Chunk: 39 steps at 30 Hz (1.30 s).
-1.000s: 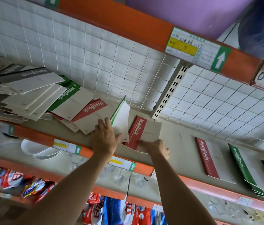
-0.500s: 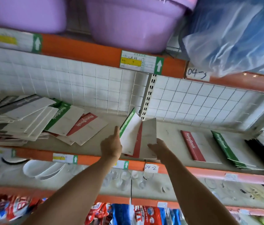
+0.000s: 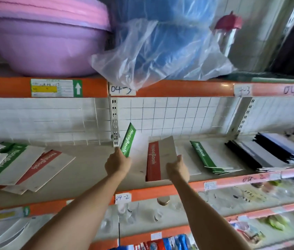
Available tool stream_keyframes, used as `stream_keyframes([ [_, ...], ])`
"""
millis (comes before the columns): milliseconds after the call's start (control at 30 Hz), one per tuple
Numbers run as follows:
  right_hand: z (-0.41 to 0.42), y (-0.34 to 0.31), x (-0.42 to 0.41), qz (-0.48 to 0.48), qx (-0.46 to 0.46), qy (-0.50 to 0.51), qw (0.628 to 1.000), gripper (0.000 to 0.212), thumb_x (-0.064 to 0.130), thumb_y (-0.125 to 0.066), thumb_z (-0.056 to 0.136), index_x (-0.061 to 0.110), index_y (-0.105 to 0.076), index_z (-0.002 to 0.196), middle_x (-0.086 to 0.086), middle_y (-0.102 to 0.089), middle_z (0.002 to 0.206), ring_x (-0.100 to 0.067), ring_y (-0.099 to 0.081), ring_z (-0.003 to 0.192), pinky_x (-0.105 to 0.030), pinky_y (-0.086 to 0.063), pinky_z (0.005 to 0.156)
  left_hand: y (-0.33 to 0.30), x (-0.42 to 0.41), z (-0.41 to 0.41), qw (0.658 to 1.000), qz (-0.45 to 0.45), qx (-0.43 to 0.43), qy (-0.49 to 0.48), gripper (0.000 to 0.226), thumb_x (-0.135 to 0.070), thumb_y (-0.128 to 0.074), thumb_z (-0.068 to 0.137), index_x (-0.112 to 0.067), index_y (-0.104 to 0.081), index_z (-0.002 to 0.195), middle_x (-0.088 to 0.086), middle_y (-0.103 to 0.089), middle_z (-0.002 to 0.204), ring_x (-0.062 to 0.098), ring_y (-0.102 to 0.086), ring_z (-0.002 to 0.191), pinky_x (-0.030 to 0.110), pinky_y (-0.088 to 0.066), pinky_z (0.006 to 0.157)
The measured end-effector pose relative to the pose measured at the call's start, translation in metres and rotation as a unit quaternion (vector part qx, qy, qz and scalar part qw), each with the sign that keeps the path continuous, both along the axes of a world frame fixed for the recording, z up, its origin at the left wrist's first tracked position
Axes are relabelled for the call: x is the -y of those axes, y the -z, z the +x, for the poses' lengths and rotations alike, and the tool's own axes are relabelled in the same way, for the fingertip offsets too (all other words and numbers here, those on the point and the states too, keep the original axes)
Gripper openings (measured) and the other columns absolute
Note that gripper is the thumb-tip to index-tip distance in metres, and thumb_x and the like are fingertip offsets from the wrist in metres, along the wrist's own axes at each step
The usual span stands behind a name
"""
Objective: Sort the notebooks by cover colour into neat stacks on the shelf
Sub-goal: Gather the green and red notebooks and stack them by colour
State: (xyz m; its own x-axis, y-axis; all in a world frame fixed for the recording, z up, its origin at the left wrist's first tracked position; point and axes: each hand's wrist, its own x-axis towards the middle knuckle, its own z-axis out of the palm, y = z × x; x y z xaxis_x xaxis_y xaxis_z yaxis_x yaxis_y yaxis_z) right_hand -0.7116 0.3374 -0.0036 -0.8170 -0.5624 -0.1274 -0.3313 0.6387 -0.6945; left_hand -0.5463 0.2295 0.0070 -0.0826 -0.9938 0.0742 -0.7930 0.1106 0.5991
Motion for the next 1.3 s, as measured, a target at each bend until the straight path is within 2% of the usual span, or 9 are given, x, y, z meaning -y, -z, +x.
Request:
stream_keyframes([
  [233, -0.086, -0.011, -0.012, 0.043, -0.064, -0.020, 0.997, 0.038, 0.025, -0.050, 0.081, 0.019, -0.047, 0.119, -0.009, -0.067, 0.111, -0.031, -0.064, 0.102, -0.035, -0.046, 0.080, -0.005, -0.009, -0.063, 0.999, 0.004, 0.033, -0.006, 0.030, -0.023, -0.055, 0.090, -0.012, -0.053, 0.117, 0.012, -0.067, 0.109, 0.033, -0.065, 0.099, 0.034, -0.047, 0.073],
  [433, -0.131, -0.007, -0.001, 0.111, -0.095, -0.072, 0.987, 0.050, 0.023, -0.054, 0.087, 0.010, -0.036, 0.132, -0.011, -0.062, 0.123, -0.032, -0.061, 0.113, -0.036, -0.047, 0.084, -0.006, -0.016, -0.109, 0.999, 0.018, 0.033, -0.034, 0.030, -0.021, -0.054, 0.088, -0.013, -0.054, 0.117, 0.011, -0.067, 0.111, 0.032, -0.064, 0.099, 0.031, -0.041, 0.069],
  [633, -0.142, 0.008, 0.010, 0.198, -0.183, -0.147, 0.952, 0.040, 0.016, -0.054, 0.090, 0.010, -0.059, 0.130, -0.012, -0.055, 0.128, -0.028, -0.057, 0.117, -0.035, -0.052, 0.089, 0.001, -0.023, -0.136, 0.997, 0.020, 0.036, -0.059, 0.027, -0.020, -0.054, 0.088, -0.012, -0.055, 0.113, 0.010, -0.067, 0.108, 0.032, -0.064, 0.096, 0.032, -0.045, 0.070],
  [833, -0.151, 0.022, 0.015, 0.134, -0.210, -0.170, 0.954, 0.032, 0.014, -0.050, 0.092, 0.010, -0.056, 0.124, -0.013, -0.054, 0.127, -0.029, -0.051, 0.119, -0.035, -0.042, 0.098, 0.005, -0.027, -0.156, 0.996, 0.022, 0.058, -0.057, 0.027, -0.022, -0.056, 0.087, -0.013, -0.055, 0.112, 0.009, -0.067, 0.108, 0.031, -0.065, 0.095, 0.030, -0.043, 0.067],
  [900, -0.155, 0.022, 0.020, 0.047, -0.141, -0.183, 0.972, 0.023, 0.020, -0.050, 0.096, 0.008, -0.057, 0.114, -0.014, -0.061, 0.115, -0.028, -0.057, 0.104, -0.034, -0.047, 0.087, 0.004, -0.026, -0.166, 0.997, 0.030, 0.054, -0.052, 0.028, -0.023, -0.057, 0.087, -0.014, -0.056, 0.113, 0.009, -0.067, 0.109, 0.032, -0.065, 0.096, 0.030, -0.045, 0.069],
  [967, -0.158, 0.019, 0.027, -0.021, 0.022, -0.178, 0.984, 0.034, 0.037, -0.049, 0.100, 0.005, -0.058, 0.107, -0.012, -0.067, 0.103, -0.025, -0.061, 0.088, -0.031, -0.051, 0.075, 0.001, -0.024, -0.178, 0.998, 0.048, 0.035, -0.033, 0.027, -0.021, -0.056, 0.087, -0.013, -0.055, 0.113, 0.010, -0.066, 0.109, 0.033, -0.064, 0.097, 0.033, -0.050, 0.073],
  [1067, -0.169, 0.011, 0.032, -0.055, 0.210, -0.121, 0.969, 0.041, 0.041, -0.057, 0.096, 0.004, -0.057, 0.114, -0.009, -0.063, 0.103, -0.023, -0.060, 0.088, -0.031, -0.051, 0.068, -0.002, -0.020, -0.204, 0.996, 0.087, -0.012, 0.009, 0.026, -0.018, -0.053, 0.087, -0.013, -0.052, 0.113, 0.012, -0.065, 0.110, 0.032, -0.062, 0.095, 0.035, -0.054, 0.078],
  [1200, -0.196, 0.000, 0.023, -0.106, 0.221, -0.031, 0.969, 0.030, 0.010, -0.049, 0.090, 0.008, -0.041, 0.119, -0.008, -0.054, 0.094, -0.028, -0.053, 0.089, -0.036, -0.048, 0.073, -0.009, -0.027, -0.237, 0.994, 0.084, -0.016, 0.069, 0.036, -0.027, -0.061, 0.088, -0.017, -0.049, 0.120, 0.005, -0.063, 0.102, 0.025, -0.061, 0.083, 0.030, -0.052, 0.065],
  [1300, -0.225, -0.006, 0.007, -0.136, 0.139, 0.006, 0.981, 0.028, 0.008, -0.048, 0.084, 0.015, -0.039, 0.110, -0.013, -0.062, 0.098, -0.032, -0.059, 0.086, -0.036, -0.047, 0.076, -0.008, -0.036, -0.260, 0.984, 0.024, 0.050, 0.169, 0.045, -0.046, -0.059, 0.093, -0.022, -0.043, 0.126, 0.002, -0.066, 0.110, 0.018, -0.065, 0.080, 0.027, -0.051, 0.058],
])
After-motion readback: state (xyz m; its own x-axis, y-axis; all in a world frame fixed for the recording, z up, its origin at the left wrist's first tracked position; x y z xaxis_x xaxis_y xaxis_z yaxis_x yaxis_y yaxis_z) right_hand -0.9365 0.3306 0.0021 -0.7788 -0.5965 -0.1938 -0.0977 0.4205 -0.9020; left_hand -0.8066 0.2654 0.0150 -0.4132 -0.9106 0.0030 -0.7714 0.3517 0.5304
